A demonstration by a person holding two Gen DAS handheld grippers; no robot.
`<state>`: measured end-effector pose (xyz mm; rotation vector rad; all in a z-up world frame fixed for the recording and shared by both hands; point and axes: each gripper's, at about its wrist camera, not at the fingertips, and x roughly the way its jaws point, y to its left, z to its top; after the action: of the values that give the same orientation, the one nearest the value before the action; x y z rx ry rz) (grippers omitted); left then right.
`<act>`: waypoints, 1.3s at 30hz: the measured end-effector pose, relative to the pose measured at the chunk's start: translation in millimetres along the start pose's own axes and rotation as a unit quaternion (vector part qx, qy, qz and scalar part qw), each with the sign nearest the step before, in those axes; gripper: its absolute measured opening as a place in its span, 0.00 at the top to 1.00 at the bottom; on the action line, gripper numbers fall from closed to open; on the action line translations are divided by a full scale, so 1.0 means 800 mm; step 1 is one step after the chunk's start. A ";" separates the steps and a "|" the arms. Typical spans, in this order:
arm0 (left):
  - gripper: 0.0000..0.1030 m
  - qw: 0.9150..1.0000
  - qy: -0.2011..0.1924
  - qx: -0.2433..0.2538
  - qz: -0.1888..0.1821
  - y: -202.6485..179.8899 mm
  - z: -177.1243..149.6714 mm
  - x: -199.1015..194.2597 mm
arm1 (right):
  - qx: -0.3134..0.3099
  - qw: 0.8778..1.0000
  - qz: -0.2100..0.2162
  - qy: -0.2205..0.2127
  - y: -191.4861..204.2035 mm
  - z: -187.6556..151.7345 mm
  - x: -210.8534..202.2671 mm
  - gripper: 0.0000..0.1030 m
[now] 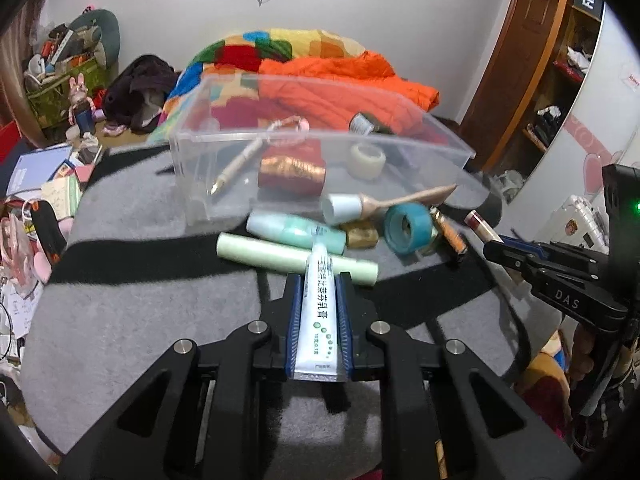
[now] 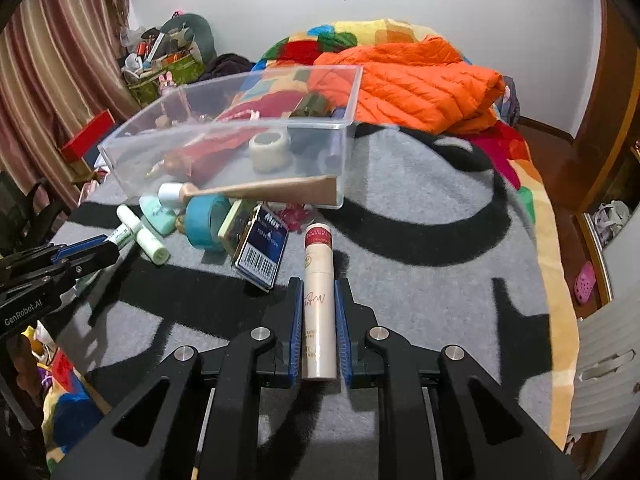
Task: Organize objects
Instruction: 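Carry the toothpaste into the box with the left tool while the right tool places the spray can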
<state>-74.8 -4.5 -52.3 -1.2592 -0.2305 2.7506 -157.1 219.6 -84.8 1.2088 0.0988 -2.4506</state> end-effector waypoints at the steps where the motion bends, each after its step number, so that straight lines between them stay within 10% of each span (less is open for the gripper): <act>1: 0.84 1.000 -0.005 0.000 0.000 0.000 0.003 -0.004 | 0.001 1.000 0.000 -0.005 0.000 0.003 -0.004 0.87; 12: 0.94 1.000 -0.016 0.022 0.001 -0.008 0.021 -0.014 | -0.014 0.998 0.012 -0.060 0.013 0.045 -0.042 0.87; 24: 0.72 0.998 0.051 0.037 -0.025 -0.011 -0.011 0.031 | -0.025 0.995 0.028 -0.091 0.027 0.105 -0.039 0.87; 39: 0.85 0.999 -0.004 0.030 -0.025 0.004 0.001 -0.012 | -0.029 0.998 0.038 -0.051 0.046 0.173 0.035 0.87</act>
<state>-69.5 -9.4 -45.1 -1.2104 -0.1773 2.6996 -261.2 143.9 -16.1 1.0411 0.0907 -2.4209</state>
